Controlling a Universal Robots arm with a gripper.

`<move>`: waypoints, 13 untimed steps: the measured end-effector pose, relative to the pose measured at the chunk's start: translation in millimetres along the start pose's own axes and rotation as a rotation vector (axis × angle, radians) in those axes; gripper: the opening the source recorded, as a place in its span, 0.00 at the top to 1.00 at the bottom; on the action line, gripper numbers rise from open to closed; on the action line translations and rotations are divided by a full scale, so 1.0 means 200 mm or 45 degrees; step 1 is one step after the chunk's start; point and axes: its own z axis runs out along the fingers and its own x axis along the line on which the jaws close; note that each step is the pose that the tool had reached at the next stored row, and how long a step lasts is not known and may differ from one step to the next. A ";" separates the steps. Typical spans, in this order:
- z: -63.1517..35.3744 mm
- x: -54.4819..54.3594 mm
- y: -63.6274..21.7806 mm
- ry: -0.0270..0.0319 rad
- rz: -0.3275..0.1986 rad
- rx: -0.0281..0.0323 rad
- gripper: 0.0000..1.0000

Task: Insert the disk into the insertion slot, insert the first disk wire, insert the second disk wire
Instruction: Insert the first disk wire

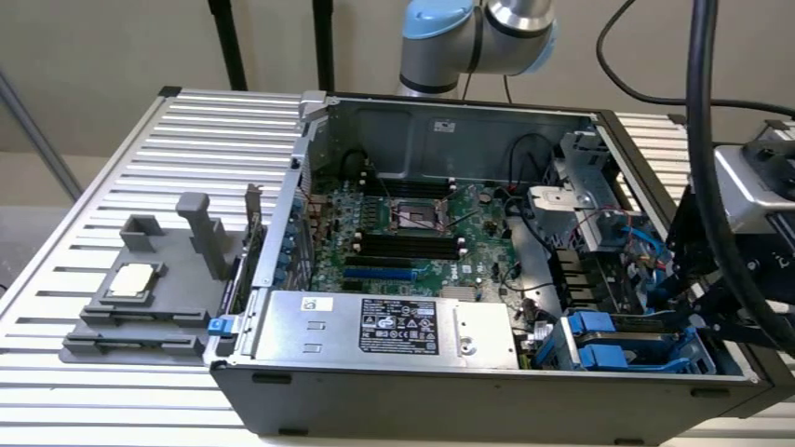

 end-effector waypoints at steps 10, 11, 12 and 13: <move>0.012 0.02 -0.060 -0.0200 -0.013 -0.0144 0.67; 0.014 0.02 -0.060 -0.0216 -0.019 -0.0155 0.67; 0.017 0.02 -0.061 -0.0247 -0.027 -0.0166 0.67; 0.019 0.02 -0.061 -0.0281 -0.035 -0.0175 0.67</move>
